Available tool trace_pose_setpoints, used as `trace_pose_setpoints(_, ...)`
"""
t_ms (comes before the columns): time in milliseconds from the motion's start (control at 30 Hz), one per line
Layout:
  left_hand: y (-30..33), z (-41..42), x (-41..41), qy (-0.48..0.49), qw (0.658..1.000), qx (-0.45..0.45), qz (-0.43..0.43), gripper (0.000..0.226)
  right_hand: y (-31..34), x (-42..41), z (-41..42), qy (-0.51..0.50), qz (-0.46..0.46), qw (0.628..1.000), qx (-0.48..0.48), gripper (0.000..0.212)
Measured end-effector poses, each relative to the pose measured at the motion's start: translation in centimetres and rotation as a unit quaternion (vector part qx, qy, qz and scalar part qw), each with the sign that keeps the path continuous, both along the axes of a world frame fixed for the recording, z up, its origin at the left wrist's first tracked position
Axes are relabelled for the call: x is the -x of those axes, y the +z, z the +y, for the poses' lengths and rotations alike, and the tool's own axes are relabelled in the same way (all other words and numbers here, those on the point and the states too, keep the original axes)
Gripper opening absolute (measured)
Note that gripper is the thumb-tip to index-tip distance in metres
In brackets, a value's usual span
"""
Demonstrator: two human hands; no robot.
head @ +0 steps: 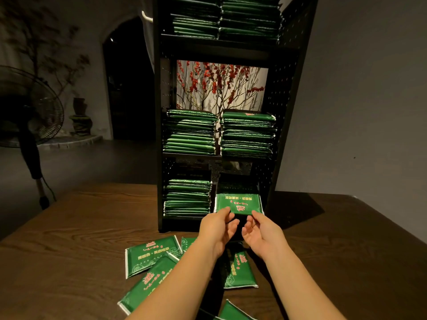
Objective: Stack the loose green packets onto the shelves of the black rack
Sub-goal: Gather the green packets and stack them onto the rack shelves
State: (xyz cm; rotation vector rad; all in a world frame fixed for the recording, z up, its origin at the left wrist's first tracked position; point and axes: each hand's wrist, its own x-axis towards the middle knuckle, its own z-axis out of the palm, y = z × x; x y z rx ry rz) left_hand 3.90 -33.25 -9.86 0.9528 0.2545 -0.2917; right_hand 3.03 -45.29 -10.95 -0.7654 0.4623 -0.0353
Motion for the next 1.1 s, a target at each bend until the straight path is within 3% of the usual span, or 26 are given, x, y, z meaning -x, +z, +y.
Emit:
trace_pose_setpoints(233,0.5,-0.3,-0.3,-0.007,0.999,0.052,0.017,0.01,0.7,-0.1,-0.4,-0.014,-0.028,1.0,0.004,0.006)
trace_pose_setpoints(733,-0.1,-0.3,0.0,-0.013,0.999,-0.032,-0.016,0.011,1.8,0.6,0.5,0.043,-0.02,0.997,0.053,0.013)
trace_pose_setpoints(900,1.1,-0.5,-0.1,-0.037,0.996,-0.073,-0.046,0.021,3.0,0.4,0.4,0.05,-0.018,0.993,0.101,0.015)
trace_pose_setpoints(967,1.6,-0.6,-0.3,-0.049,0.994,-0.083,-0.049,0.022,3.2,0.0,0.3,0.059,-0.016,0.987,0.149,0.017)
trace_pose_setpoints(1033,1.9,-0.7,-0.5,-0.059,0.993,-0.093,-0.045,0.02,3.4,-0.4,0.2,0.07,-0.008,0.957,0.281,0.023)
trace_pose_setpoints(1100,1.9,-0.8,-0.6,-0.066,0.992,-0.094,-0.044,0.017,3.2,-0.8,0.1,0.084,-0.025,0.87,0.485,0.037)
